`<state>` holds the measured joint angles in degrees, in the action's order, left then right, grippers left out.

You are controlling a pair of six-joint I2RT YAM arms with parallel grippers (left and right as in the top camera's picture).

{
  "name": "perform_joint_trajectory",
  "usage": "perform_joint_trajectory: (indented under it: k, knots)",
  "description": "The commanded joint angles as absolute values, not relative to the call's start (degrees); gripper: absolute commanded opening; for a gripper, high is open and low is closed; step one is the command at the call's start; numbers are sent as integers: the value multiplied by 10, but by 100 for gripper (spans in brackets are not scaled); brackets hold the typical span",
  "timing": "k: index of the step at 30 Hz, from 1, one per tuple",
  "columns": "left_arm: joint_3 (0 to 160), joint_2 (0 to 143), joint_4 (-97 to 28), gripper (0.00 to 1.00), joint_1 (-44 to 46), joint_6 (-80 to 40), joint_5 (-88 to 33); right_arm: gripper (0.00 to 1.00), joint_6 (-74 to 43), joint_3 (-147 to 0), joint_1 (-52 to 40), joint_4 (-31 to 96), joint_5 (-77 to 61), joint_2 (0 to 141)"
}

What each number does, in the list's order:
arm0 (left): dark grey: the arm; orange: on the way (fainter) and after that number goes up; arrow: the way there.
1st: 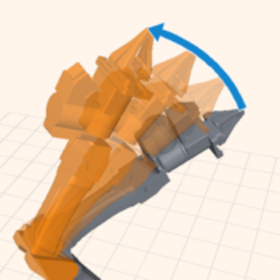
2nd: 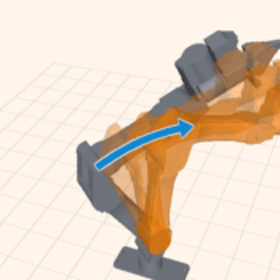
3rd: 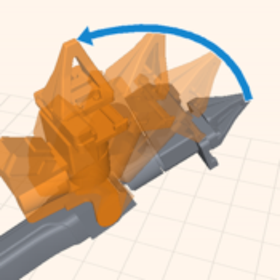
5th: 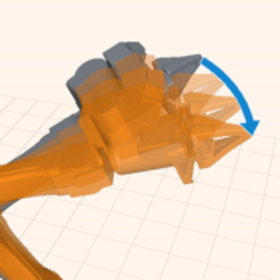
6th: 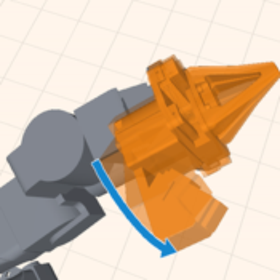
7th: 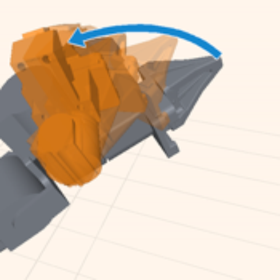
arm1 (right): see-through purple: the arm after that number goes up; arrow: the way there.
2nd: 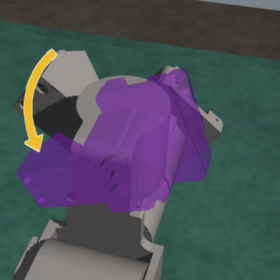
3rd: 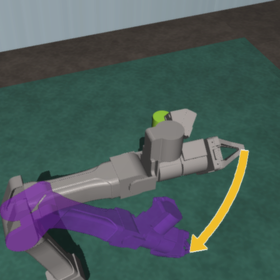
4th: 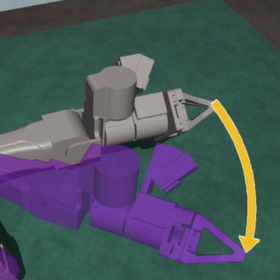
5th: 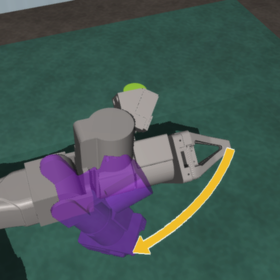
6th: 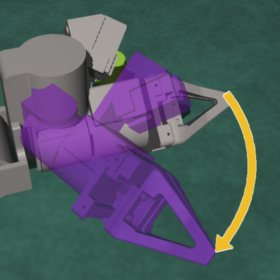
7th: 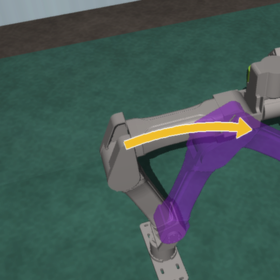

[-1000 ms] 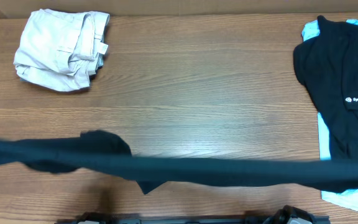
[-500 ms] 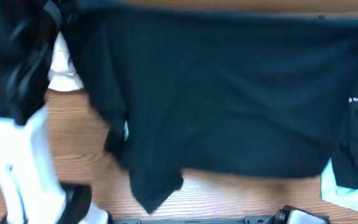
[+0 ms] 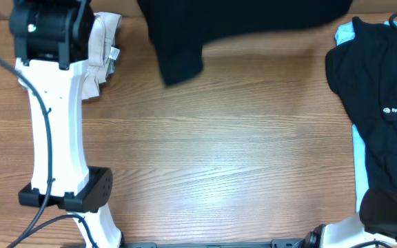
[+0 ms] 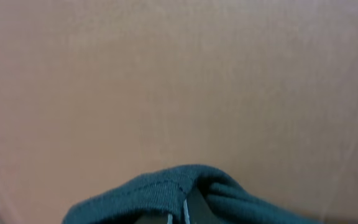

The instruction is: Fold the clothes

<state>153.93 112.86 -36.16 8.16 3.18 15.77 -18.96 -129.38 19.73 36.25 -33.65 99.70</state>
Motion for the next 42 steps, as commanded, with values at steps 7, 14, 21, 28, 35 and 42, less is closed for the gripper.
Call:
perform_joint_trajectory:
  k: [7, 14, 21, 28, 35, 42]
  knots:
    - [1549, 1151, -564, 4, 67, 37, 184, 4, -120, -1272, 174, 513, -300, 1063]
    - [1549, 1241, -775, 4, 67, -54, 157, 4, -78, -1224, 171, 610, -283, 1127]
    - [1549, 1281, -916, 4, 67, -108, 82, 4, -54, -1215, 184, 709, -281, 1110]
    - [1531, 1230, -968, 4, 84, -116, -6, 4, -40, -1214, 197, 828, -267, 1035]
    - [1371, 1074, -968, 4, 144, -146, 51, 4, -44, -1149, 205, 899, -225, 908]
    - [1146, 921, -966, 4, 170, -225, 118, 4, -73, -946, 267, 886, -190, 744]
